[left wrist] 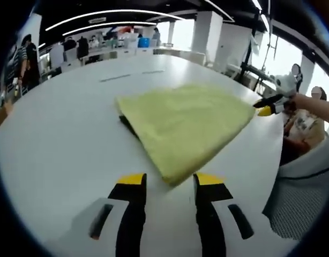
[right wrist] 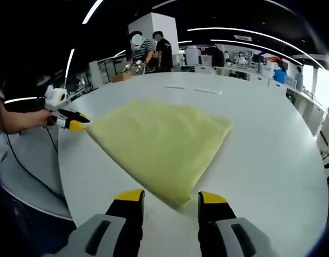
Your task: Fold the garment on the visible template until the final outline fits inside the template.
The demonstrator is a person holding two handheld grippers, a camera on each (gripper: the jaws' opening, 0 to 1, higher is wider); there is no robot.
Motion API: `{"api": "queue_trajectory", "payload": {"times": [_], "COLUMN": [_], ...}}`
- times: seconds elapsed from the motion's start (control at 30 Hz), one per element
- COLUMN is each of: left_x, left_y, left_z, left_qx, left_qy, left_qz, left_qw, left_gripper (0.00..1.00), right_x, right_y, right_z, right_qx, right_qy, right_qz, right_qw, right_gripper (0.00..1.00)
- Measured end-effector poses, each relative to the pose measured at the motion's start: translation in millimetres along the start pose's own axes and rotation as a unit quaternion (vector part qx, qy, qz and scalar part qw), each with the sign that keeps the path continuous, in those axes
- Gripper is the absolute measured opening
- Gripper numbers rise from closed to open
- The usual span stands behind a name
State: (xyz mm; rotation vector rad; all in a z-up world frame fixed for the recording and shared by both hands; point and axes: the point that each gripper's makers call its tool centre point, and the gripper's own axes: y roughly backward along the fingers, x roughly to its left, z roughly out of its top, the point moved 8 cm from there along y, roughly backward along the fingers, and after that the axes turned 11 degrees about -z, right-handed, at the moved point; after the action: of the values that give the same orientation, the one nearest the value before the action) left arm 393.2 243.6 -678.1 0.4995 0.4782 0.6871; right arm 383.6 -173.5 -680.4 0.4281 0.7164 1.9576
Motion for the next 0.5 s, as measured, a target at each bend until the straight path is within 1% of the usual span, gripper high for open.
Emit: {"api": "queue_trajectory", "payload": {"times": [0.1,0.23,0.37,0.4,0.43,0.47,0.5], "left_x": [-3.2,-7.8,-11.4,-13.0,-14.3,-14.7,-15.1], "left_y": [2,5,9,12,14,17,19], "left_z": [4.6,9.4,13.9,14.9,15.6,17.2,17.4], "left_qx": [-0.006,-0.015,-0.037,-0.036,-0.038,-0.048,-0.051], "left_qy": [-0.004,-0.008,-0.013,-0.011,-0.011,-0.016,-0.012], "left_qz": [-0.005,-0.005,-0.004,-0.007,-0.004,0.004,0.005], "left_qw": [1.0000,0.9998,0.9992,0.9992,0.9992,0.9987,0.9986], "left_gripper": [0.50,0.61,0.76,0.81,0.83,0.84,0.86], "right_x": [2,6,8,9,11,12,13], "right_y": [2,9,17,20,23,25,28], "right_z": [2.2,6.3,12.3,14.0,16.8,18.3,20.8], "right_qx": [-0.001,-0.007,-0.023,-0.027,-0.036,-0.039,-0.044], "right_qy": [-0.002,-0.007,-0.012,-0.014,-0.017,-0.019,-0.018], "right_qz": [0.001,0.000,-0.010,-0.011,-0.013,-0.014,-0.015], "right_qw": [1.0000,1.0000,0.9996,0.9995,0.9991,0.9990,0.9988], "right_gripper": [0.54,0.66,0.75,0.79,0.82,0.85,0.90]}}
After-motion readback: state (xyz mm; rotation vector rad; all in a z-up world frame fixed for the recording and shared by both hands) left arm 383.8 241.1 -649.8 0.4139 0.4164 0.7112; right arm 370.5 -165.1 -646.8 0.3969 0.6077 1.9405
